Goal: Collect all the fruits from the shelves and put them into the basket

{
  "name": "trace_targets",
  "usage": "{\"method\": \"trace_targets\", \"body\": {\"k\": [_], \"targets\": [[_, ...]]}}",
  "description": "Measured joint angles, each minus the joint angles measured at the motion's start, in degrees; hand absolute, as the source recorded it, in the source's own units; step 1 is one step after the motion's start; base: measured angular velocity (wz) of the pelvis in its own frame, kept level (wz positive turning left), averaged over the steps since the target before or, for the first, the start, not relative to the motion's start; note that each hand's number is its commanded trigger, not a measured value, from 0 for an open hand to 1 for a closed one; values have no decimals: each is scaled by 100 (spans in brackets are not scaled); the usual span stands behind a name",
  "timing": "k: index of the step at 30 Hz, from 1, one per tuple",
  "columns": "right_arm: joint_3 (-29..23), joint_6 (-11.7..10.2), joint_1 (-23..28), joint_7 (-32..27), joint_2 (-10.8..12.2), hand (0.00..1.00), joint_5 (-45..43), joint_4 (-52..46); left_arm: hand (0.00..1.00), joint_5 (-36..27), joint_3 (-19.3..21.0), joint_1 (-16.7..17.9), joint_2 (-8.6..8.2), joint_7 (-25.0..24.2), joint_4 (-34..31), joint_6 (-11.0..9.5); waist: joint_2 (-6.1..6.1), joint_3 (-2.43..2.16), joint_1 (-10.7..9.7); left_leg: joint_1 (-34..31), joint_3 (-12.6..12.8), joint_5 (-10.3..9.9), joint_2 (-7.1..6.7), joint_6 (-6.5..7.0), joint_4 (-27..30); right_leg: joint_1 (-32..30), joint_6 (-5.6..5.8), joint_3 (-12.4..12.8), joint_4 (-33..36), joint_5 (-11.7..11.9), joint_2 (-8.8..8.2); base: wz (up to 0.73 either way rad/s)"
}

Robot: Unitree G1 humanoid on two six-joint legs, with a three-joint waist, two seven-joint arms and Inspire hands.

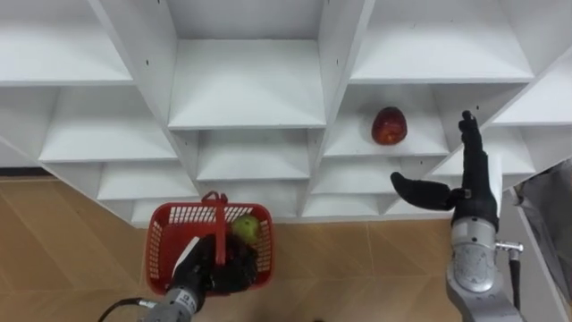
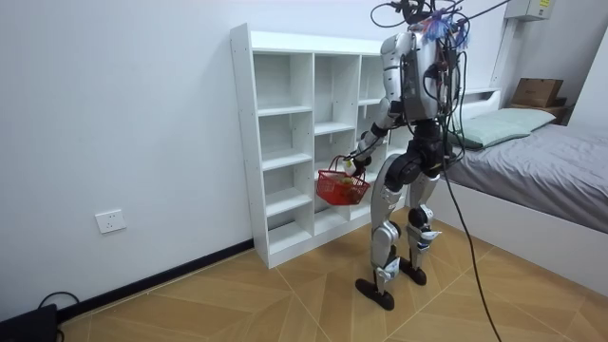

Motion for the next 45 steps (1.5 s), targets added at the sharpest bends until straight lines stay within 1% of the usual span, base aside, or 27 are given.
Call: {"method": "trace_targets", "body": {"k": [2, 5, 7, 9, 12, 13, 15, 18, 19, 21, 22, 24, 25, 26, 27, 30, 32, 35, 39, 40, 41, 42, 45], "targets": [[6, 1, -73, -64, 0, 0, -23, 124, 100, 5, 0, -4, 4, 13, 32, 27, -8, 1, 5, -37, -18, -3, -1, -1, 18, -31, -5, -30, 39, -25, -10, 8], [-1, 4, -188, -177, -27, 0, 2, 373, 100, 169, 4, -8, 43, 7, 55, 76, -15, -1, 25, -140, -120, -3, -5, -4, 46, -90, -15, -128, 58, -39, -16, 13], [-3, 14, -267, -210, -60, 0, -1, 483, 100, 291, 4, -28, 51, 3, 53, 145, -37, -3, 66, -267, -133, -6, -8, -5, 138, -221, -23, -133, 176, -72, -32, 6], [-8, 27, -468, -257, -116, 0, -6, 665, 100, 313, 4, -108, 29, -17, 54, 184, -55, -1, 125, -532, -176, -33, 6, -5, 367, -452, -43, -145, 352, -98, -40, 5], [-8, 49, -760, -272, -182, 0, 31, 909, 100, 313, 0, -240, 24, -32, 55, 197, -88, 21, 155, -796, -244, -87, 25, -6, 668, -665, -70, -171, 602, -173, -58, 7], [-8, 49, -789, -274, -197, 0, 31, 925, 100, 313, 0, -260, 25, -34, 55, 197, -95, 28, 158, -820, -256, -103, 26, -6, 711, -690, -71, -173, 658, -199, -67, 11], [-14, 49, -895, -289, -238, 0, 29, 962, 100, 301, -1, -310, 42, -41, 58, 198, -118, 46, 167, -957, -296, -210, 36, -5, 952, -809, -60, -222, 887, -328, -95, 9], [-73, 56, -953, -289, -259, 0, 37, 990, 100, 303, -2, -316, 48, -41, 57, 205, -125, 52, 171, -1133, -376, -262, 27, 2, 1167, -938, -18, -287, 1085, -422, -130, 12], [-115, 67, -968, -289, -258, 0, 36, 993, 100, 303, 1, -320, 48, -42, 57, 217, -122, 59, 185, -1228, -416, -288, 32, 1, 1267, -1005, -25, -304, 1152, -433, -129, 7], [-223, 82, -1002, -289, -259, 0, 44, 1013, 100, 255, -4, -353, 34, -46, 57, 317, -114, 67, 275, -1432, -432, -332, 49, 12, 1463, -1178, -40, -306, 1292, -438, -128, 0], [-237, 89, -1033, -290, -260, 0, 58, 1056, 100, 226, -6, -363, 31, -47, 57, 345, -113, 82, 287, -1465, -431, -343, 49, 15, 1505, -1211, -49, -301, 1338, -438, -131, -3], [-255, 210, -1101, -290, -260, 0, 117, 1167, 100, 191, -4, -368, 39, -87, 57, 416, -119, 93, 310, -1600, -453, -385, 44, 26, 1632, -1336, -73, -315, 1510, -488, -159, 2], [-257, 225, -1111, -289, -260, 0, 144, 1190, 100, 191, -2, -370, 42, -98, 57, 421, -130, 98, 316, -1626, -454, -391, 41, 26, 1660, -1372, -73, -312, 1559, -505, -168, 5], [-260, 294, -1135, -289, -260, 0, 215, 1204, 100, 191, -5, -368, 40, -111, 57, 429, -130, 100, 329, -1683, -469, -393, 39, 27, 1704, -1423, -54, -318, 1602, -528, -175, 5], [-263, 330, -1177, -290, -260, 0, 235, 1230, 100, 193, -16, -368, 22, -121, 57, 438, -130, 103, 322, -1739, -479, -409, 27, 30, 1773, -1488, -84, -326, 1706, -553, -202, 7], [-263, 332, -1224, -290, -263, 0, 261, 1235, 100, 196, -95, -372, 14, -125, 52, 447, -138, 105, 328, -1879, -504, -509, 13, 23, 2020, -1644, -110, -325, 2020, -690, -253, 4], [-264, 331, -1362, -293, -269, 0, 254, 1232, 100, 199, -122, -376, 18, -124, 51, 459, -171, 123, 328, -2020, -505, -592, 7, 10, 2249, -1830, -130, -310, 2344, -833, -304, 2], [-268, 329, -1492, -295, -327, 0, 244, 1230, 100, 201, -125, -385, -2, -134, 21, 470, -196, 132, 338, -2219, -543, -646, 5, -26, 2468, -2051, -160, -315, 2638, -955, -335, 3], [-268, 329, -1660, -295, -414, 0, 254, 1214, 100, 197, -125, -393, 55, -169, -26, 555, -243, 143, 338, -2488, -611, -692, 25, -88, 2705, -2338, -212, -319, 2953, -1090, -347, 3], [-267, 329, -1662, -293, -438, 0, 254, 1207, 100, 197, -124, -393, 63, -177, -47, 559, -261, 150, 339, -2515, -615, -701, 28, -100, 2744, -2371, -233, -317, 3007, -1108, -350, 7], [-268, 329, -1665, -293, -484, 0, 254, 1204, 100, 197, -124, -390, 86, -185, -118, 576, -282, 151, 348, -2578, -638, -724, 30, -121, 2831, -2433, -284, -328, 3111, -1142, -361, 4], [-268, 334, -1703, -293, -495, 0, 257, 1204, 100, 193, -121, -402, 117, -194, -157, 581, -302, 155, 351, -2623, -651, -749, 34, -140, 2902, -2488, -302, -331, 3207, -1184, -377, 4], [-268, 334, -1822, -293, -510, 0, 259, 1204, 100, 194, -122, -440, 133, -216, -259, 634, -313, 150, 335, -2707, -661, -791, 49, -173, 3031, -2582, -334, -339, 3364, -1251, -410, 0]]}}
